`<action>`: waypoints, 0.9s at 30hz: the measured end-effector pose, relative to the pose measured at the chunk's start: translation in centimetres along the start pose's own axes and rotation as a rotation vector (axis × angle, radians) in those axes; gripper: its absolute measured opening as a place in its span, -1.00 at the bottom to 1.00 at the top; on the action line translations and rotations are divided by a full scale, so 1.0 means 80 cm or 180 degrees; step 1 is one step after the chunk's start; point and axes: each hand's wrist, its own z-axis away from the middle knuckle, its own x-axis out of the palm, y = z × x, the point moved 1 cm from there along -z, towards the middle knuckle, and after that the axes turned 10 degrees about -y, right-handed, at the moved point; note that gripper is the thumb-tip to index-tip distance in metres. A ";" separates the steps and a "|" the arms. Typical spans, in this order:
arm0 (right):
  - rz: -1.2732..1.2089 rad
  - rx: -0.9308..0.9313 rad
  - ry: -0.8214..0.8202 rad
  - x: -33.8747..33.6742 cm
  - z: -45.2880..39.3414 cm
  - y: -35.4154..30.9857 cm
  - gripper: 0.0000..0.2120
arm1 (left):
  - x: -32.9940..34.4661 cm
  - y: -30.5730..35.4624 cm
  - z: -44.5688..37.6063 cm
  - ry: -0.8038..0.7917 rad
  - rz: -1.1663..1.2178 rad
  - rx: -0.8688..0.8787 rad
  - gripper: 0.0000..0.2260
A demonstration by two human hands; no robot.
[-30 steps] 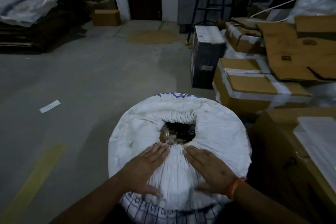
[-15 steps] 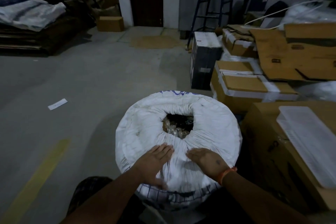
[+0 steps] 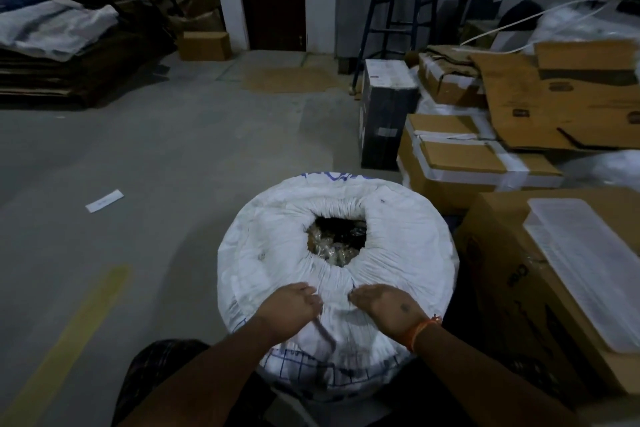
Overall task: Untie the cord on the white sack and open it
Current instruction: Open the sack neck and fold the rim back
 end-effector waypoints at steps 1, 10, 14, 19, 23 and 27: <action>-0.0045 -0.0042 -0.0020 0.008 0.008 0.001 -0.71 | 0.001 0.003 0.008 0.0056 0.0041 0.0072 -0.82; -0.0153 -0.0140 -0.1232 0.039 0.065 -0.027 -0.54 | 0.034 0.054 0.078 -0.0132 0.0414 0.0308 -0.94; 0.0001 0.0050 -0.1192 0.037 0.053 -0.031 -0.65 | 0.019 0.056 0.066 -0.0332 0.0505 0.0258 -0.81; -0.0294 -0.0138 0.0378 -0.032 0.038 -0.019 -0.65 | -0.029 0.031 0.058 0.0773 0.1244 -0.0176 -0.72; 0.0128 -0.0113 0.0843 -0.078 0.036 0.043 -0.56 | -0.033 -0.031 0.042 0.1284 0.1209 -0.0753 -0.36; 0.0695 0.0010 -0.0118 -0.096 0.044 0.133 -0.22 | -0.007 -0.107 0.039 0.0666 0.0895 -0.0700 0.08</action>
